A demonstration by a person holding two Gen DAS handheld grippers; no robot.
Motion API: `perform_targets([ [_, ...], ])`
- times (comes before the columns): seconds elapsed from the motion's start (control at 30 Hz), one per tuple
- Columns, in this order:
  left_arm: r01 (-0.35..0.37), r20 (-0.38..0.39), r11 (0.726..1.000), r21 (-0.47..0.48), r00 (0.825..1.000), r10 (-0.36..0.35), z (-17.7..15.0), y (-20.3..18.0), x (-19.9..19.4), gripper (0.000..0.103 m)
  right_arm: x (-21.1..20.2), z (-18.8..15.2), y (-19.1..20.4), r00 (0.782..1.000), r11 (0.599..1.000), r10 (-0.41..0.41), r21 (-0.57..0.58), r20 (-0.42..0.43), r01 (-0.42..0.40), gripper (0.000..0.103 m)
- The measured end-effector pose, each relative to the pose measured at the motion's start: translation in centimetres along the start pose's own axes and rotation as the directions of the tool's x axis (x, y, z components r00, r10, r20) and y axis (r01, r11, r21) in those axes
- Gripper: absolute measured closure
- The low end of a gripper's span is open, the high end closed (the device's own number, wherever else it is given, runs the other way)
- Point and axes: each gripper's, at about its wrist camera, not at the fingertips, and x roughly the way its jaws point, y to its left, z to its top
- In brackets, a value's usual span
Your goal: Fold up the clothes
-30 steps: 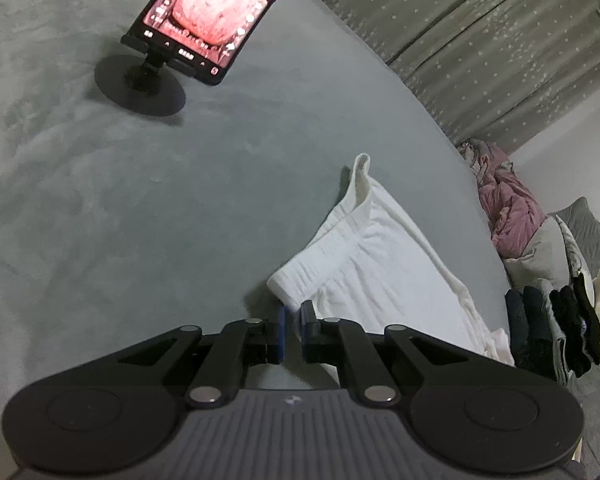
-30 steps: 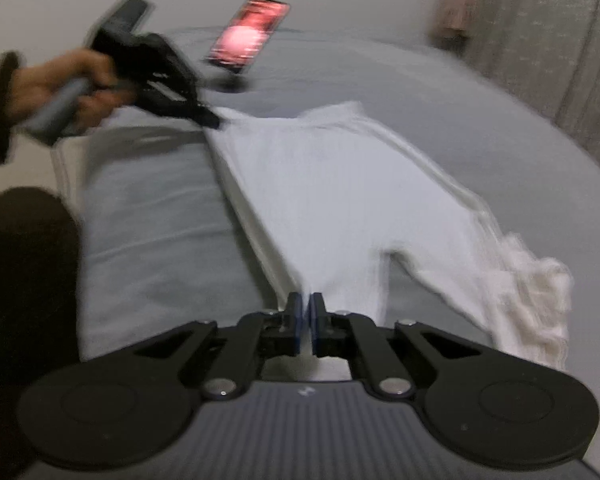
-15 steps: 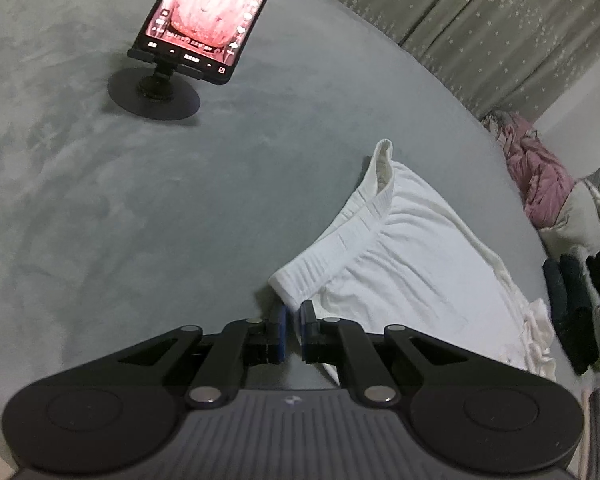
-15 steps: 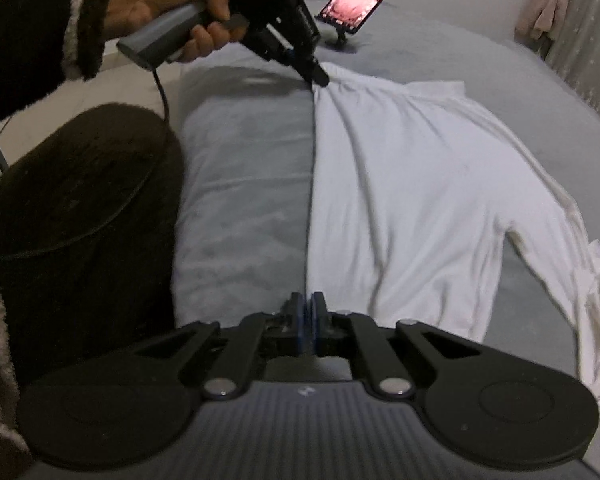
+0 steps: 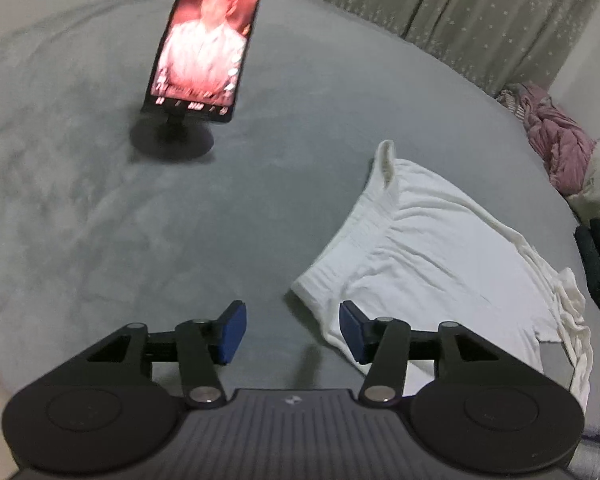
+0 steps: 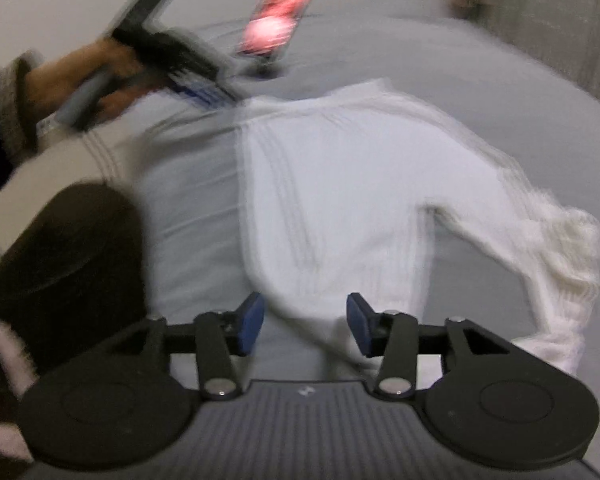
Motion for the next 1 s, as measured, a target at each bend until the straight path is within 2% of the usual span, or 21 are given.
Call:
perform_targets([
  [0.07,0.01,0.019,1.0,0.019,1.0,-0.01,-0.4,-1.3,-0.8,0.05,0.2,0.4,-3.2,0.99,0.986,-0.141,0.093,-0.009,0.141,0.053],
  [0.13,0.041,0.027,0.999,0.034,0.999,-0.042,-0.8,-2.7,-1.2,0.05,0.5,0.5,-4.9,0.975,0.966,-0.22,0.133,-0.024,0.222,0.052],
  [0.2,0.095,0.015,0.995,0.042,0.995,-0.095,-1.3,-4.2,-1.3,0.05,1.3,0.5,-8.3,0.943,0.918,-0.326,0.217,-0.064,0.332,0.052],
  [0.27,0.157,-0.015,0.986,0.053,0.988,-0.156,-1.9,-6.0,-1.1,0.049,1.9,0.4,-11.0,0.924,0.873,-0.37,0.303,-0.097,0.382,0.054],
  [0.33,0.205,-0.047,0.976,0.067,0.978,-0.203,-2.7,-7.6,-0.8,0.049,2.6,0.4,-12.9,0.914,0.842,-0.39,0.359,-0.112,0.403,0.057],
  [0.43,0.243,-0.089,0.966,0.094,0.968,-0.235,-4.1,-10.0,-0.2,0.049,3.5,0.3,-14.2,0.925,0.831,-0.362,0.408,-0.118,0.378,0.073],
  [0.47,0.254,-0.107,0.962,0.103,0.964,-0.243,-4.6,-10.8,0.2,0.049,3.8,0.1,-14.6,0.932,0.829,-0.341,0.429,-0.121,0.359,0.091],
  [0.5,0.264,-0.119,0.959,0.108,0.961,-0.251,-5.1,-11.3,0.4,0.049,3.8,-0.1,-14.7,0.936,0.828,-0.329,0.44,-0.123,0.349,0.101],
  [0.57,0.292,-0.16,0.95,0.114,0.949,-0.272,-6.1,-12.4,1.0,0.049,3.2,-0.5,-14.7,0.941,0.822,-0.317,0.461,-0.118,0.335,0.102],
  [0.67,0.294,-0.194,0.946,0.136,0.944,-0.266,-7.1,-13.1,1.6,0.049,0.5,-0.9,-13.7,0.93,0.808,-0.356,0.471,-0.09,0.354,0.102],
  [0.73,0.298,-0.207,0.943,0.15,0.942,-0.264,-7.8,-13.5,1.7,0.049,-1.6,-1.6,-13.2,0.918,0.791,-0.389,0.48,-0.084,0.379,0.102],
  [0.9,0.318,-0.236,0.933,0.168,0.932,-0.275,-9.2,-13.9,1.2,0.049,-7.1,-4.7,-10.9,0.867,0.722,-0.481,0.502,-0.129,0.475,0.102],
  [1.0,0.33,-0.247,0.924,0.194,0.928,-0.28,-9.9,-14.4,0.8,0.049,-9.6,-7.5,-9.1,0.856,0.692,-0.494,0.527,-0.154,0.494,0.102],
])
